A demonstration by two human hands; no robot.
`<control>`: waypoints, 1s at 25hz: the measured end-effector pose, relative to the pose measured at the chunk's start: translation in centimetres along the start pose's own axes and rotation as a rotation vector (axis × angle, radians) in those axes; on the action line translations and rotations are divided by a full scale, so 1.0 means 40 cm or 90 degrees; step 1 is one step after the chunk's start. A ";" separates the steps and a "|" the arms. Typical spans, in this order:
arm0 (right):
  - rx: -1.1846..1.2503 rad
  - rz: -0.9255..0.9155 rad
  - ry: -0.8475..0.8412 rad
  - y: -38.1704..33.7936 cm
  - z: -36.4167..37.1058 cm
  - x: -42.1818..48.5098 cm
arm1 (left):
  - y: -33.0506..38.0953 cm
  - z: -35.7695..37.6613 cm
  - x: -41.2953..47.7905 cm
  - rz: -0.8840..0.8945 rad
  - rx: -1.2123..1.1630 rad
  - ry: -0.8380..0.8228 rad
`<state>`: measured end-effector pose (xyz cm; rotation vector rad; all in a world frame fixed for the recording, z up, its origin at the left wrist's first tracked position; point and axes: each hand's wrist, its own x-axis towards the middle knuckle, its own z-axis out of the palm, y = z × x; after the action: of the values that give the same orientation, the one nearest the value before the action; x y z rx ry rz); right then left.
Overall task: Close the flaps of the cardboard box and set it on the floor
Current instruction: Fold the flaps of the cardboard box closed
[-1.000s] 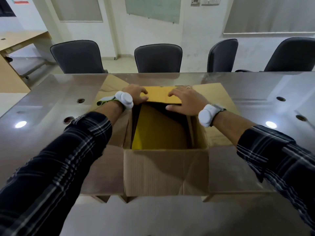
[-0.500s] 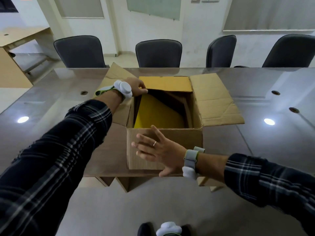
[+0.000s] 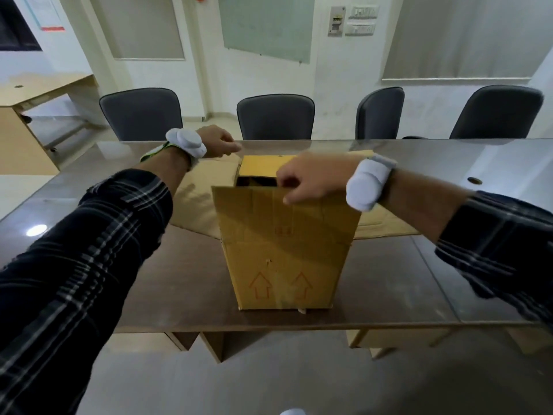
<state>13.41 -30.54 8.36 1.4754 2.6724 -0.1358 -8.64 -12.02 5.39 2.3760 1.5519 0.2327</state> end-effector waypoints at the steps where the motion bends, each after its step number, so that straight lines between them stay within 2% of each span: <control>1: -0.008 0.044 0.033 0.042 0.004 0.026 | -0.007 -0.009 0.004 -0.003 -0.021 0.007; 4: 0.008 0.167 0.081 0.146 0.092 0.106 | -0.003 0.005 0.001 0.014 -0.032 0.024; 6: 0.031 0.207 0.082 0.189 0.176 0.147 | 0.006 0.044 -0.002 0.036 -0.003 0.018; 10: 0.079 0.219 0.034 0.215 0.291 0.162 | 0.021 0.121 -0.005 0.052 0.042 -0.042; 13: 0.079 0.236 0.081 0.266 0.281 0.139 | 0.025 0.144 0.004 0.055 0.057 -0.064; 16: 0.000 0.469 0.115 0.374 0.263 0.083 | 0.035 0.147 0.009 0.053 0.061 -0.062; 17: 0.007 0.552 0.104 0.410 0.268 0.057 | 0.033 0.150 0.014 0.056 0.061 -0.060; 19: 0.115 0.650 0.102 0.475 0.289 0.006 | 0.040 0.154 0.018 0.056 0.061 -0.061; 22: 0.302 0.636 0.124 0.514 0.281 -0.028 | 0.054 0.156 0.015 0.050 0.067 -0.073; 25: 0.276 0.624 0.203 0.505 0.165 -0.025 | 0.055 0.151 0.023 0.045 0.072 -0.060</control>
<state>31.24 -21.43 1.22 2.9461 1.8217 -0.4424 -4.58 -12.96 0.39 2.4926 1.4765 0.0485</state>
